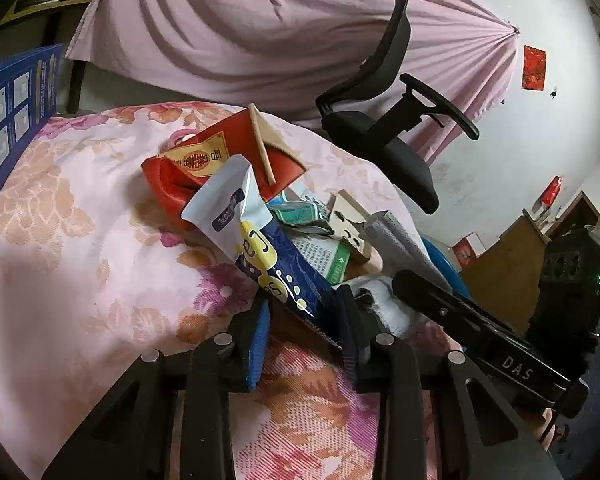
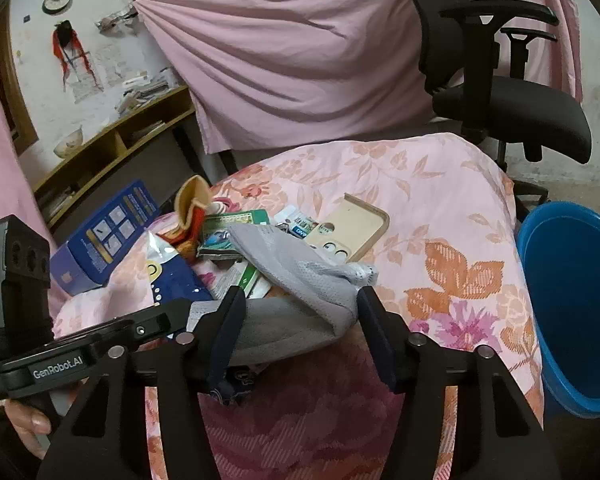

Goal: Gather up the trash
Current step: 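Move both tools toward the trash pile on the table, then grasp the blue snack wrapper with the left tool while the right tool grasps the grey mask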

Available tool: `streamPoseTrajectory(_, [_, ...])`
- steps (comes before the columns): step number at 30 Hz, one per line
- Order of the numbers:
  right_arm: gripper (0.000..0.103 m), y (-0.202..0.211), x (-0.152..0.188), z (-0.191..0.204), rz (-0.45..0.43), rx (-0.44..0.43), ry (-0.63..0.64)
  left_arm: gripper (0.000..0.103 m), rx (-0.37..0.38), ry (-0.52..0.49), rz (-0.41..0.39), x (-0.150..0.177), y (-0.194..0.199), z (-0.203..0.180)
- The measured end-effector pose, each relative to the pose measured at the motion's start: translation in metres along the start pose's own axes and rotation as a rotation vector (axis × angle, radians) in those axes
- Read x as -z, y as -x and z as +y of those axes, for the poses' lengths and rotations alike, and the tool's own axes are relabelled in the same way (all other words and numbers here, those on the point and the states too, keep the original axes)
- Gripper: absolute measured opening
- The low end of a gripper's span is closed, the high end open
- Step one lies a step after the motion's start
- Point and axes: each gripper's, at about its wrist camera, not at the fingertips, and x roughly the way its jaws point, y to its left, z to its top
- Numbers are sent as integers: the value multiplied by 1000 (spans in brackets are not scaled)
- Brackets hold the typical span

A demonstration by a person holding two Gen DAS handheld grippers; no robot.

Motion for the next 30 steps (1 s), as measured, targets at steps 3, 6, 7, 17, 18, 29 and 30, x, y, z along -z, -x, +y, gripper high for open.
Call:
streamPoseTrajectory(3, [52,1,1,-2,5,-17,-11,24,7,1,-3,3,3,2])
streamPoseTrajectory(6, [53,4,3,-5,10,-34,-32,23,8,-1,-8,4,4,1])
streamPoseTrajectory(7, [53,4,4,-7,15,-41,-42,23,7,-1,-12,4,6,2])
streamPoseTrajectory(17, [71,9,9,-16,46,-34,-72,21,-29,-28,-46,5,7,-4])
streamPoseTrajectory(18, [72,10,10,-15,45,-30,-68,21,-30,-30,-47,5,7,-4])
streamPoseTrajectory(29, [81,26,11,9,-11,18,89,21,-65,-57,-80,6,16,-5])
streamPoseTrajectory(30, [82,27,12,11,-19,17,99,21,-76,-70,-90,6,19,-6])
